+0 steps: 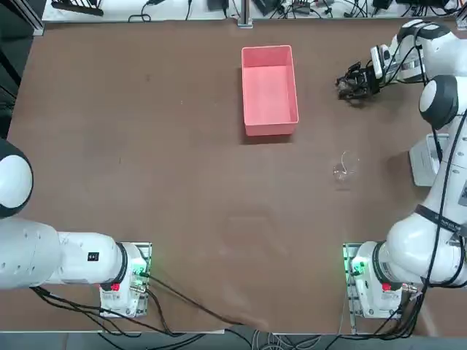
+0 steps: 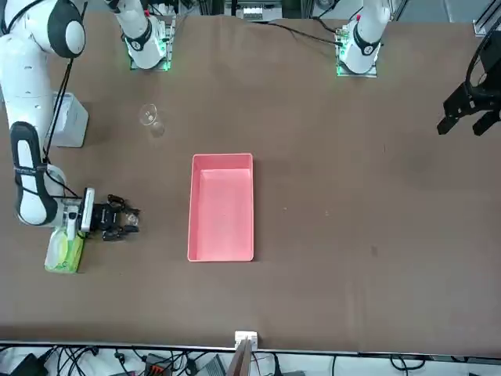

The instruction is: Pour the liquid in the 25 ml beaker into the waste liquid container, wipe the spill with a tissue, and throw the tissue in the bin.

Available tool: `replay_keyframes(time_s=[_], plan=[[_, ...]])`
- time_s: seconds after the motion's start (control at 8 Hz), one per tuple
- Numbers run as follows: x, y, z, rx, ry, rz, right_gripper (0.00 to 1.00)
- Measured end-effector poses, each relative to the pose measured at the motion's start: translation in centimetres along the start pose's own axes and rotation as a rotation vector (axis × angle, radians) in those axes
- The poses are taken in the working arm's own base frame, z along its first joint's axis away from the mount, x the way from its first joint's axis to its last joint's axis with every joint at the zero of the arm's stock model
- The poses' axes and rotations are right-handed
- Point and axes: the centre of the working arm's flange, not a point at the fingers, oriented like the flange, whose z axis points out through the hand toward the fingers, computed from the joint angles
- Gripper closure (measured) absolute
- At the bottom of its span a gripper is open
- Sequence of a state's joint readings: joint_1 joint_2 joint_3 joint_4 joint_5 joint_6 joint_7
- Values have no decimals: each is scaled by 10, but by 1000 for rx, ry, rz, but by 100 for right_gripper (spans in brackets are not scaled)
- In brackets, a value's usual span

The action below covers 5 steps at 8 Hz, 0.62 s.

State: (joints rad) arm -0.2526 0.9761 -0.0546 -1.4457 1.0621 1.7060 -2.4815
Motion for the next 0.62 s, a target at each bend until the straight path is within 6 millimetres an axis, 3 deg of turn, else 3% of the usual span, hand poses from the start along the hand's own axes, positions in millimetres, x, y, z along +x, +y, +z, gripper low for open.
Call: replay_keyframes(time_s=[0.12, 0.62], plan=[[0, 0, 0, 0, 1, -1, 53], [13, 10, -4, -18, 3, -19, 53]])
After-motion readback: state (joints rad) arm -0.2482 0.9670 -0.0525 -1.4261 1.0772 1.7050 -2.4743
